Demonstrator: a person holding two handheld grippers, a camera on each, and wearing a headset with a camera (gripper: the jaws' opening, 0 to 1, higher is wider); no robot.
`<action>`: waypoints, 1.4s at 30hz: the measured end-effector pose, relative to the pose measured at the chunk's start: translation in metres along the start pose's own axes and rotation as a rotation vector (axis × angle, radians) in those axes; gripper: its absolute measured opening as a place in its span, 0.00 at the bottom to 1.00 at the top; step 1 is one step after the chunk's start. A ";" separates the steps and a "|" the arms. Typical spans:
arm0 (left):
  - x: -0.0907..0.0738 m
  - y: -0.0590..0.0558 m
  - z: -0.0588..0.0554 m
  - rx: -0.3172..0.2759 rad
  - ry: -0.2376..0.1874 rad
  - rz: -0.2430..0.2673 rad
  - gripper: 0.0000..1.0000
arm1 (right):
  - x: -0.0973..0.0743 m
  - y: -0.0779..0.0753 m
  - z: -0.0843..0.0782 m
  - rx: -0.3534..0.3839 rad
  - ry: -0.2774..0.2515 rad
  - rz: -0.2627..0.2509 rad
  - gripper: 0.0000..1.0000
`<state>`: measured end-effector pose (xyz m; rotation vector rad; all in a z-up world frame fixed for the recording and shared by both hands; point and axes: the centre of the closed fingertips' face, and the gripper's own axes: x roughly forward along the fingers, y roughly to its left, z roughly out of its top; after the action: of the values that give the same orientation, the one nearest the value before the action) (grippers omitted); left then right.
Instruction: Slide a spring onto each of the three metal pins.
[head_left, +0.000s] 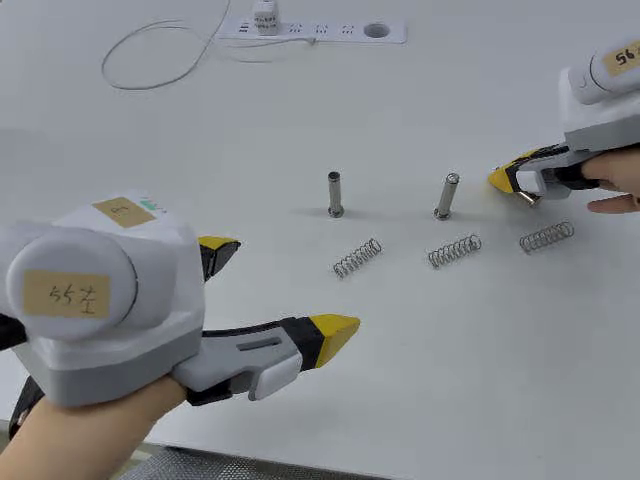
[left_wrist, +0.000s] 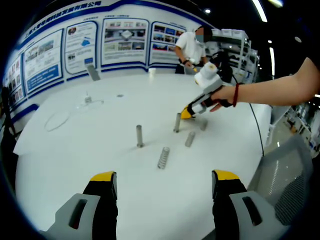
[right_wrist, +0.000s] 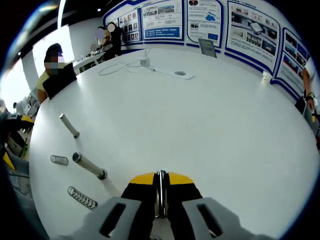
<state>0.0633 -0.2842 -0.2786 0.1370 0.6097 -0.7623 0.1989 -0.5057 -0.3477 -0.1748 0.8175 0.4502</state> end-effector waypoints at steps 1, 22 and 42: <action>0.000 0.000 0.000 0.000 0.000 0.000 0.79 | 0.000 0.000 0.000 0.001 -0.001 -0.001 0.09; -0.003 -0.002 0.005 0.013 -0.018 -0.001 0.78 | -0.036 0.008 0.009 0.028 -0.089 -0.025 0.09; -0.005 -0.005 0.005 0.029 -0.015 -0.001 0.77 | -0.060 0.012 0.006 -0.007 -0.125 -0.047 0.09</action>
<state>0.0587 -0.2863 -0.2711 0.1572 0.5848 -0.7730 0.1613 -0.5124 -0.2993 -0.1704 0.6880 0.4155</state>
